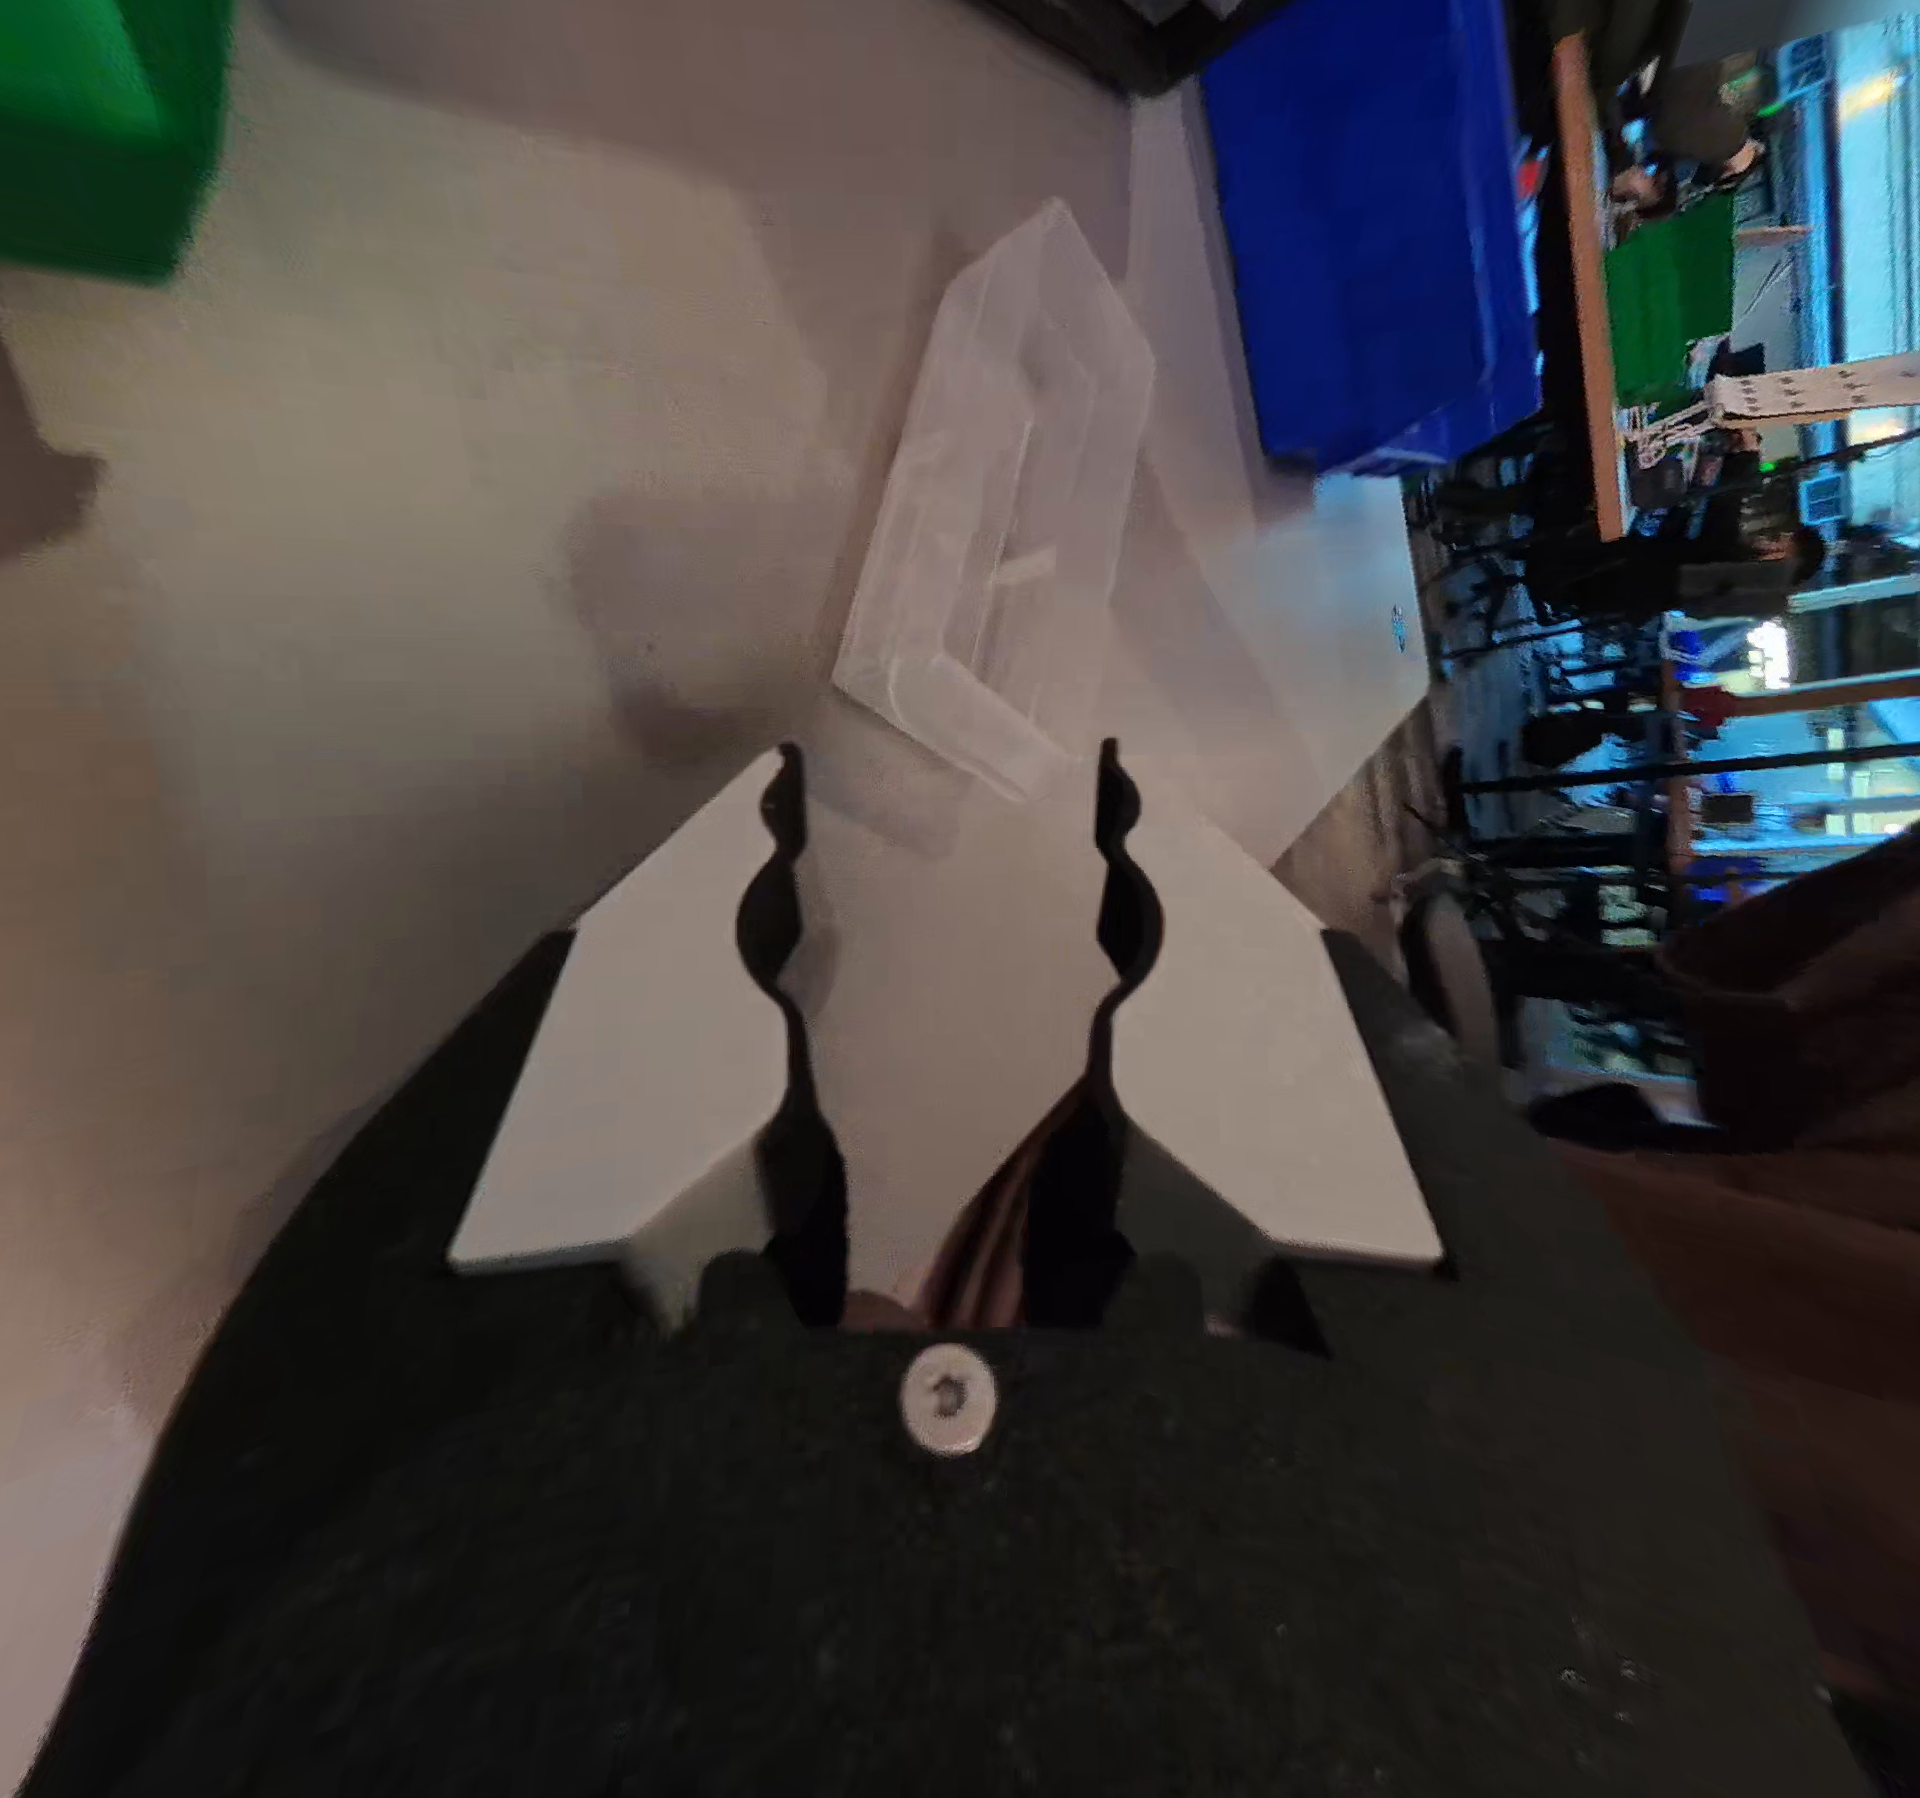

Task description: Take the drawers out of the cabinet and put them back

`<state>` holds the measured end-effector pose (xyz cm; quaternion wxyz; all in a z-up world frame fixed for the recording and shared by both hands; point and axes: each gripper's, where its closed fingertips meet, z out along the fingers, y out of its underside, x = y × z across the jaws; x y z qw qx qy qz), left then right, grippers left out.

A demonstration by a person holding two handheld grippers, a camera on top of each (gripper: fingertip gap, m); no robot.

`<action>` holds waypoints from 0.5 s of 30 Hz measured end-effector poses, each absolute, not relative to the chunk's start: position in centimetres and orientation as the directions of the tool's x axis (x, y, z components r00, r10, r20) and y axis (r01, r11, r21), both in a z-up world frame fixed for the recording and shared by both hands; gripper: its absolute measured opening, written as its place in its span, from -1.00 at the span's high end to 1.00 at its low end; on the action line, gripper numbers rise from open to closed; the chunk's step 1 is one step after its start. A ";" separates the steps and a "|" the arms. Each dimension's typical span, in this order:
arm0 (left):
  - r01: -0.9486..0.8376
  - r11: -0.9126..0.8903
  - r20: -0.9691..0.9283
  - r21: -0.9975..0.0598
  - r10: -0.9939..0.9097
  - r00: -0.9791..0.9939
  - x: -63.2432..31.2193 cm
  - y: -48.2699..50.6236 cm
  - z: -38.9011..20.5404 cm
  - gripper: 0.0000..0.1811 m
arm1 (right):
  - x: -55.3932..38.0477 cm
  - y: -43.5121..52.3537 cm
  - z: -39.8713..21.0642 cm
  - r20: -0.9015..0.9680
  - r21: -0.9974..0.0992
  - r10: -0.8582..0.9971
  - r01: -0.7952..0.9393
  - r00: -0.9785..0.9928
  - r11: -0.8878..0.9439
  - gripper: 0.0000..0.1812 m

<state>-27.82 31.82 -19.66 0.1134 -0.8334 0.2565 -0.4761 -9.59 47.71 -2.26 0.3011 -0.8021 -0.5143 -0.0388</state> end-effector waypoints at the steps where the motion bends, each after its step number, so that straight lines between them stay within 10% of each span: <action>1: -0.293 -0.809 0.698 -0.509 -0.588 0.409 -28.4 32.0 -19.0 0.36 | -11.5 45.8 -2.3 0.372 -0.469 0.827 0.854 0.421 -0.224 0.57; 6: -0.182 -0.588 0.463 -0.788 -0.761 0.454 -31.0 31.9 -16.3 0.36 | -19.2 34.8 -8.8 0.272 -0.438 0.958 0.898 0.091 0.039 0.19; 15: -0.229 -0.499 0.398 -0.836 -0.838 0.373 -30.5 31.0 -15.3 0.42 | -19.6 33.0 -21.1 0.140 -0.154 0.976 0.970 -0.165 0.186 0.17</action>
